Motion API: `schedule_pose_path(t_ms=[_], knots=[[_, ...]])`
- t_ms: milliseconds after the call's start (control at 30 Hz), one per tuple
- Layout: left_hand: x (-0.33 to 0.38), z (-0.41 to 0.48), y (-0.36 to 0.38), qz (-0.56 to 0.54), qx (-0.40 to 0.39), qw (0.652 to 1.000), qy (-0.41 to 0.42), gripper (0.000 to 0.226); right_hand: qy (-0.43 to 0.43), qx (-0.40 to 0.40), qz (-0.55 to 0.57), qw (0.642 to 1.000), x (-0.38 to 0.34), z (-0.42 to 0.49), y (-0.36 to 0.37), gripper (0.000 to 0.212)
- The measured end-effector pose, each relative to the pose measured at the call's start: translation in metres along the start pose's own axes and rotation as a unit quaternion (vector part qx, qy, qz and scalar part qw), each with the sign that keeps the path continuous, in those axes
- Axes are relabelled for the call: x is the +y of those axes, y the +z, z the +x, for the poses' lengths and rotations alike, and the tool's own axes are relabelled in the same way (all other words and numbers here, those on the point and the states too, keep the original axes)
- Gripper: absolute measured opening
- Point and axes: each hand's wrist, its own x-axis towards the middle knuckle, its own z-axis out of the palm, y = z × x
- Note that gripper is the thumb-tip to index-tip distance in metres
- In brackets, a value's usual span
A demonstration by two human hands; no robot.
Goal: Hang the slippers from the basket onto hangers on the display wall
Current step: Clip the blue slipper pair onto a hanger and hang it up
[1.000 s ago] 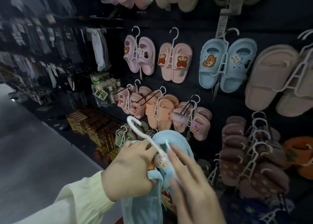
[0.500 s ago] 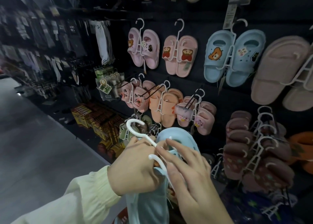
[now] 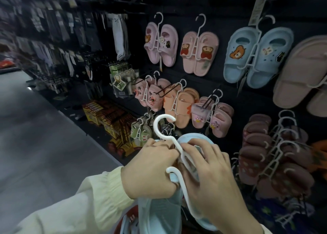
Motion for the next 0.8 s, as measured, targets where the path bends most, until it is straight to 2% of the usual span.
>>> schedule_pose_path(t_ms=[133,200,267,400,500,567,667,800], knots=[[0.000,-0.006,0.007,0.014,0.019,1.000,0.002,0.036,-0.012,0.061,-0.026,0.998,-0.003,-0.001,-0.003,0.025],[-0.002,-0.006,0.005,0.009,0.032,0.999,-0.003,0.035,-0.005,0.081,0.000,0.997,-0.006,-0.003,-0.007,0.016],[-0.005,-0.007,0.002,0.016,0.052,0.999,0.002,0.032,0.011,0.054,0.024,0.998,-0.008,-0.003,-0.012,0.019],[-0.011,-0.011,0.003,0.005,0.053,0.999,0.004,0.042,0.009,-0.013,0.060,0.998,-0.009,-0.002,-0.017,0.022],[-0.012,-0.013,0.004,-0.003,0.045,0.999,-0.005,0.030,-0.012,-0.037,0.052,0.998,-0.011,-0.001,-0.018,0.021],[-0.012,-0.014,0.004,0.008,0.042,0.999,-0.005,0.032,-0.016,-0.060,0.041,0.997,-0.010,0.001,-0.017,0.021],[-0.011,-0.014,0.005,-0.006,0.073,0.997,-0.001,0.020,-0.006,-0.109,0.037,0.993,-0.006,0.004,-0.015,0.021],[-0.012,-0.013,0.008,-0.012,0.067,0.998,-0.010,0.025,0.002,-0.160,0.034,0.987,0.001,0.002,-0.010,0.024]])
